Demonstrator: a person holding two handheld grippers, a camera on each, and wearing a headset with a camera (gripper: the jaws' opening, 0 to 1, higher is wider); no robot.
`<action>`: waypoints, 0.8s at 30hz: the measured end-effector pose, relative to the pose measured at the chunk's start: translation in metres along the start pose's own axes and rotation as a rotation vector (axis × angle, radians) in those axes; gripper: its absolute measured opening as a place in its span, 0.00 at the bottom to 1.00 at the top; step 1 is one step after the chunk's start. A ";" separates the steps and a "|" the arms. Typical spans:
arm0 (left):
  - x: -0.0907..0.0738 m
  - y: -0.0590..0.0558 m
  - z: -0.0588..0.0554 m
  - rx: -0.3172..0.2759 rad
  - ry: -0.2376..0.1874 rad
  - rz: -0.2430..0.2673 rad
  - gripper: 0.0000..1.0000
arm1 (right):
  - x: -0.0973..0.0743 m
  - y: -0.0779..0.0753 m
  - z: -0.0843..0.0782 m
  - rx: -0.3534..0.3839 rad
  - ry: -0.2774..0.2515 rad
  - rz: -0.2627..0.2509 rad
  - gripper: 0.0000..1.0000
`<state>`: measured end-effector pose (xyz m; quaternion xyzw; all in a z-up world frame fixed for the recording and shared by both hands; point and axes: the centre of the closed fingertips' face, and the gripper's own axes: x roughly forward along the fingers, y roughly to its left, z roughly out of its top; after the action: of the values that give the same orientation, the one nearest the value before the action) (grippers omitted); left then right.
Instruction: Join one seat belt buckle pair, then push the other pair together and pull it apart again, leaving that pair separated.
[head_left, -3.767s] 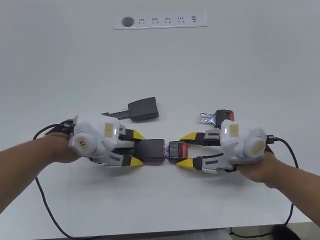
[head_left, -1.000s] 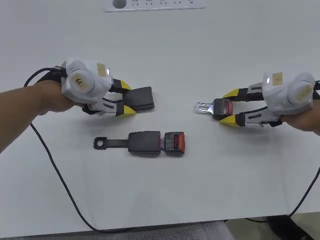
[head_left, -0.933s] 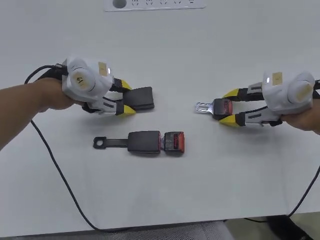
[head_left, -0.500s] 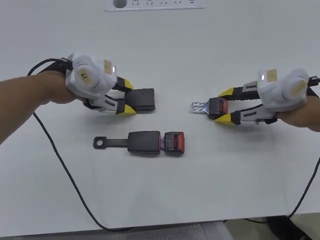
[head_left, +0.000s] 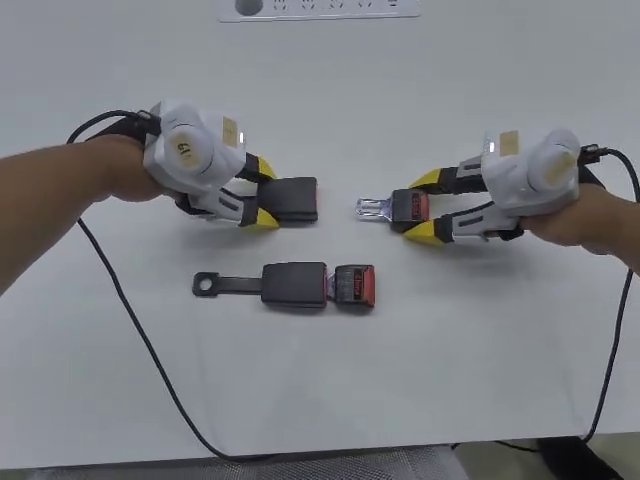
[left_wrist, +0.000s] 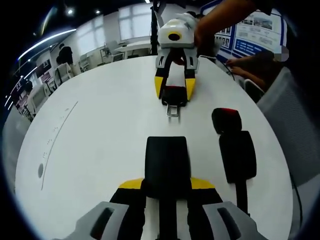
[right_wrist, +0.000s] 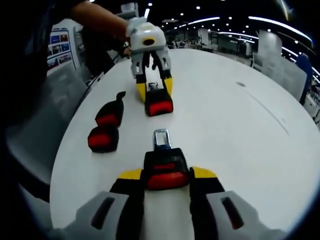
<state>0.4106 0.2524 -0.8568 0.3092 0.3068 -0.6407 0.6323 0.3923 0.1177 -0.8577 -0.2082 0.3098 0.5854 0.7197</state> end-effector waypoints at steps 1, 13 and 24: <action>0.000 0.000 0.000 0.000 0.001 0.000 0.33 | 0.002 0.000 0.001 -0.002 -0.001 0.001 0.35; 0.001 0.001 0.000 0.004 0.013 -0.006 0.33 | 0.024 -0.002 0.020 -0.026 -0.007 0.023 0.35; 0.001 0.001 0.000 -0.003 0.014 -0.003 0.33 | 0.032 -0.001 0.031 -0.052 0.000 0.041 0.35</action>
<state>0.4113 0.2522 -0.8575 0.3122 0.3127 -0.6390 0.6297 0.4035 0.1608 -0.8573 -0.2205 0.2985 0.6081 0.7018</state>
